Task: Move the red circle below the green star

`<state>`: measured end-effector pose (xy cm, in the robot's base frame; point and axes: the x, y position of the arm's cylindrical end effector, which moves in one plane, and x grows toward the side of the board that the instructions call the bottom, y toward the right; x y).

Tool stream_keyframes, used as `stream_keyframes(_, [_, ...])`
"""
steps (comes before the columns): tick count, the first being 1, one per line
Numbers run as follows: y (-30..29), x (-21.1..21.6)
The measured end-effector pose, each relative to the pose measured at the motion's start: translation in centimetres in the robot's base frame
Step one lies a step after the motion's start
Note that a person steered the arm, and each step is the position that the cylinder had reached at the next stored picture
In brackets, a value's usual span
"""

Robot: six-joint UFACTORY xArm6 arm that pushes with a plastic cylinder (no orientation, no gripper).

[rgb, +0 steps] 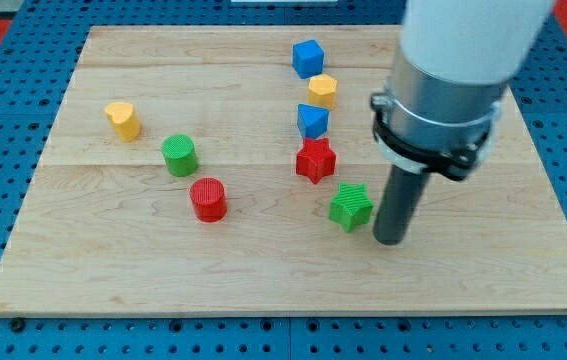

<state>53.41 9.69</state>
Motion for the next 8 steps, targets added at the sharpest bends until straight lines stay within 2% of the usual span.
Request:
stream_keyframes(3, [-4.9,0.0])
stream_keyframes(4, [-6.1,3.4])
stream_keyframes(5, [-17.9,4.4])
stream_keyframes(6, [-26.9,0.9])
stream_keyframes(7, [-25.9,-5.1])
stream_keyframes(8, [-19.8,-6.1])
